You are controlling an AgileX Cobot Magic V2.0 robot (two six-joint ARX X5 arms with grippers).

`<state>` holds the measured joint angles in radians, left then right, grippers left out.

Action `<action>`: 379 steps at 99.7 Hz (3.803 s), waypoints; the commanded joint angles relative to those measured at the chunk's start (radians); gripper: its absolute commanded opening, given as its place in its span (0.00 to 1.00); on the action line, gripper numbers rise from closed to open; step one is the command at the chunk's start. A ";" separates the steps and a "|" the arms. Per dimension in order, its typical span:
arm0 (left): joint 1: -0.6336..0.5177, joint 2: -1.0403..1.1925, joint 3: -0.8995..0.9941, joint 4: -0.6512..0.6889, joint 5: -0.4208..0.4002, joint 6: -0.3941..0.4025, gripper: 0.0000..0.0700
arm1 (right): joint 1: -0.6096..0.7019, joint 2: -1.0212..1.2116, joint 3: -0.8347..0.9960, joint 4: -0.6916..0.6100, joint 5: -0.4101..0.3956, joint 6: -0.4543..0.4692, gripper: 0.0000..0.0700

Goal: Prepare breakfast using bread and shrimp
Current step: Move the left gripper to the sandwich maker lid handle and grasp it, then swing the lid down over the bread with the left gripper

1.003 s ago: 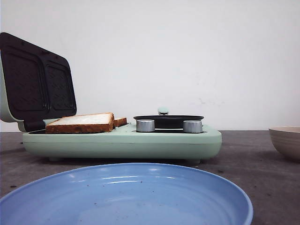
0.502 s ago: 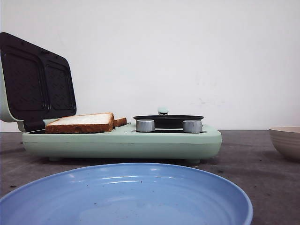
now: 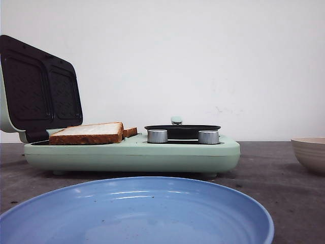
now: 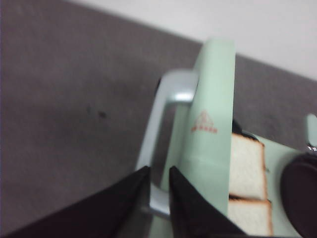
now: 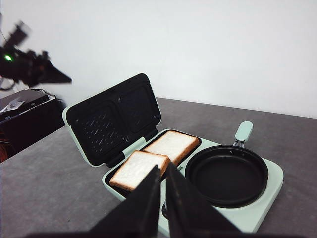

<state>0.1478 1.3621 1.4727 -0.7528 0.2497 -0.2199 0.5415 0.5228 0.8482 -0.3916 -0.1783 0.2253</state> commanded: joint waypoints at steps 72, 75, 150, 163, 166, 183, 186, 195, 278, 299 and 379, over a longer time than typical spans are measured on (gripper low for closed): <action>0.105 0.149 0.026 0.043 0.150 -0.132 0.41 | 0.006 -0.002 0.007 -0.028 -0.005 0.029 0.01; 0.107 0.155 0.026 0.047 0.151 -0.132 0.41 | 0.006 -0.002 0.007 -0.028 -0.005 0.029 0.01; 0.102 0.239 0.026 0.066 0.226 -0.141 0.23 | 0.006 -0.002 0.007 -0.025 0.026 0.031 0.01; 0.085 0.243 0.026 0.064 0.226 -0.141 0.41 | 0.006 -0.002 0.007 -0.021 0.026 0.037 0.01; 0.082 0.244 0.026 0.064 0.226 -0.141 0.44 | 0.006 -0.002 0.007 -0.021 0.026 0.037 0.01; 0.061 0.248 0.026 0.065 0.226 -0.140 0.45 | 0.006 -0.002 0.007 -0.021 0.024 0.053 0.01; 0.060 0.248 0.026 0.066 0.226 -0.140 0.45 | 0.006 -0.002 0.007 -0.021 0.024 0.056 0.01; 0.054 0.249 0.026 0.068 0.225 -0.140 0.44 | 0.006 -0.002 0.007 -0.022 0.021 0.056 0.01; -0.012 0.249 0.026 0.091 0.328 -0.154 0.00 | 0.006 -0.002 0.007 -0.017 0.021 0.064 0.01; -0.054 0.249 0.026 0.135 0.355 -0.191 0.00 | 0.006 -0.002 0.007 0.002 0.021 0.068 0.01; -0.330 0.249 0.026 0.249 0.166 -0.161 0.00 | 0.006 -0.002 0.007 0.002 0.022 0.072 0.01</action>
<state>-0.1543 1.5909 1.4811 -0.5720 0.3992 -0.4183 0.5415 0.5182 0.8482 -0.4026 -0.1562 0.2886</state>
